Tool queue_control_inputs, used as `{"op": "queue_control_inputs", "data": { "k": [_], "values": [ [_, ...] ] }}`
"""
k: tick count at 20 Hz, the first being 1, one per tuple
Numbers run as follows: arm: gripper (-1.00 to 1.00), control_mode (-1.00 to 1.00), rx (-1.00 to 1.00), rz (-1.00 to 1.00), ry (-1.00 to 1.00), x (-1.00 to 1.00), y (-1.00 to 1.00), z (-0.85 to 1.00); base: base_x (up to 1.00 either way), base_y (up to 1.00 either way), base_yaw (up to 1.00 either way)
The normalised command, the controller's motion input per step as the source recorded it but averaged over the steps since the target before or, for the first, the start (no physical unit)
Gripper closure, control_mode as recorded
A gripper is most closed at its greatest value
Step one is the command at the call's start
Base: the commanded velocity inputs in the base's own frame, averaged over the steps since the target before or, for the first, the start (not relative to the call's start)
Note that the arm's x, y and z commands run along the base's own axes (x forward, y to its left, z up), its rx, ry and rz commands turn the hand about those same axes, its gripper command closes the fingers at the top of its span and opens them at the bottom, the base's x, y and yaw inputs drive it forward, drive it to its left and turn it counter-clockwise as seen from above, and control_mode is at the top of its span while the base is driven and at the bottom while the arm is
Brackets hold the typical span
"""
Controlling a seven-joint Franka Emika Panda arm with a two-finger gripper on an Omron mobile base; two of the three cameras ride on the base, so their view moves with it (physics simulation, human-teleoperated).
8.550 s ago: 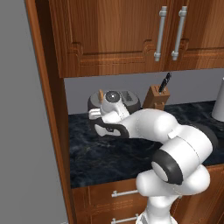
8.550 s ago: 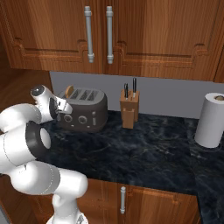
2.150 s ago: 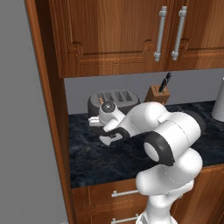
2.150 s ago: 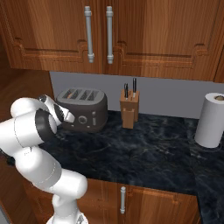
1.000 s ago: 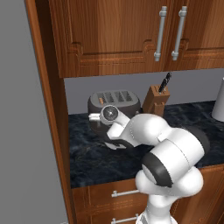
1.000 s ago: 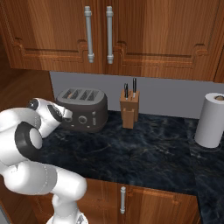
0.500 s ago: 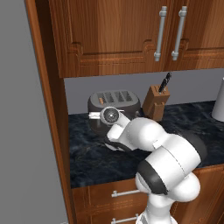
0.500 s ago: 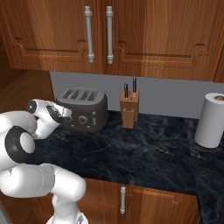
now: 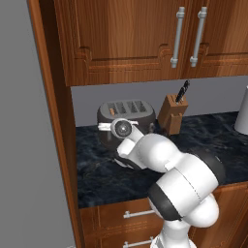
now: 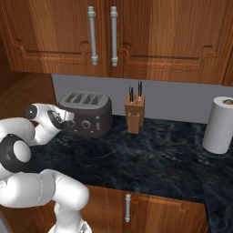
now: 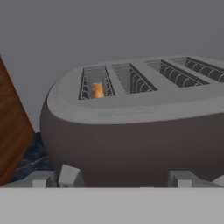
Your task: Start the toaster. Once the lever pops up, take the bread to the plate on the dining counter.
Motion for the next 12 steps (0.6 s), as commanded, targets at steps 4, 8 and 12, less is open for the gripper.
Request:
{"op": "queue_control_inputs", "data": {
  "k": [4,8,12],
  "values": [
    [-1.00,-1.00,0.00,0.00,-0.05,0.00,0.00,0.08,0.00,0.00,0.00],
    [-1.00,-1.00,0.00,0.00,-0.05,0.00,0.00,0.12,0.00,0.00,0.00],
    [-1.00,-1.00,0.00,0.00,-0.03,0.00,0.00,0.17,0.00,0.00,0.00]
  ]
}}
